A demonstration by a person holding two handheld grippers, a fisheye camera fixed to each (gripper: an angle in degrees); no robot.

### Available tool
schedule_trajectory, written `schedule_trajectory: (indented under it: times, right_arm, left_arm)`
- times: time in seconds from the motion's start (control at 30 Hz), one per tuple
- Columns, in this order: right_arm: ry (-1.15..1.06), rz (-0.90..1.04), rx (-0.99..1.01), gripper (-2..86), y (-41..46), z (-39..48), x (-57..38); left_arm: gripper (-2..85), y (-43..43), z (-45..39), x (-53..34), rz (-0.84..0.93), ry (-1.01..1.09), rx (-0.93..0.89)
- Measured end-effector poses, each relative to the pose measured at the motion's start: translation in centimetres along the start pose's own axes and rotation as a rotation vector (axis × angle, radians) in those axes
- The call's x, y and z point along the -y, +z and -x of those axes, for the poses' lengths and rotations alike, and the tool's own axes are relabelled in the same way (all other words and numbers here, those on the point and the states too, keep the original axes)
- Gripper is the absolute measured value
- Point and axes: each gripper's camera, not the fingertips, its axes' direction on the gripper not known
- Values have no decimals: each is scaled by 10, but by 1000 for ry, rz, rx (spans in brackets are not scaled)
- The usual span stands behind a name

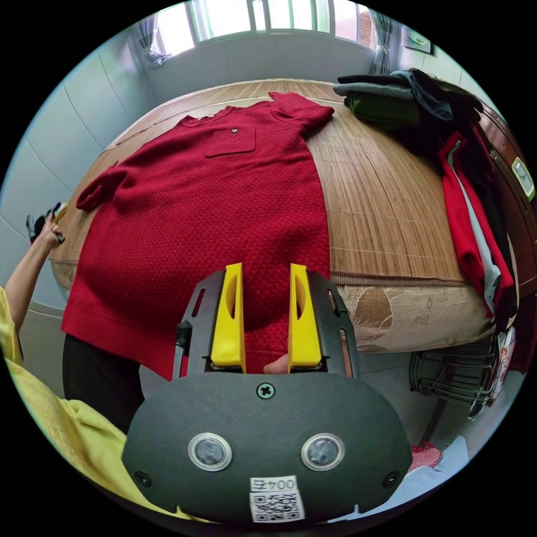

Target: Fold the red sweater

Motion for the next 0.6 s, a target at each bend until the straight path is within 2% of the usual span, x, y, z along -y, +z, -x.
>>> schedule_trajectory:
  times: [0.07, 0.13, 0.2, 0.3, 0.37, 0.43, 0.6]
  right_arm:
    - [-2, 0, 3, 123, 8, -5, 1]
    - [-2, 1, 2, 124, 14, -9, 2]
    - [-2, 2, -3, 124, 20, -12, 2]
    - [-2, 3, -8, 124, 31, -19, 4]
    - [3, 4, -3, 124, 40, -27, 5]
    - [12, 5, 3, 122, 47, -36, 6]
    - [67, 8, 64, 98, 64, -73, 9]
  left_arm:
    - [45, -4, 50, 0, 48, -67, -33]
    - [46, -4, 63, 8, 82, -45, -84]
    - [47, 0, 52, 14, 121, 46, -117]
    - [49, 15, -6, 6, 228, 280, -267]
    - [55, 15, -62, -29, 326, 510, -351]
    - [63, 6, -83, -62, 369, 618, -375]
    - [100, -29, -43, -121, 495, 623, -415]
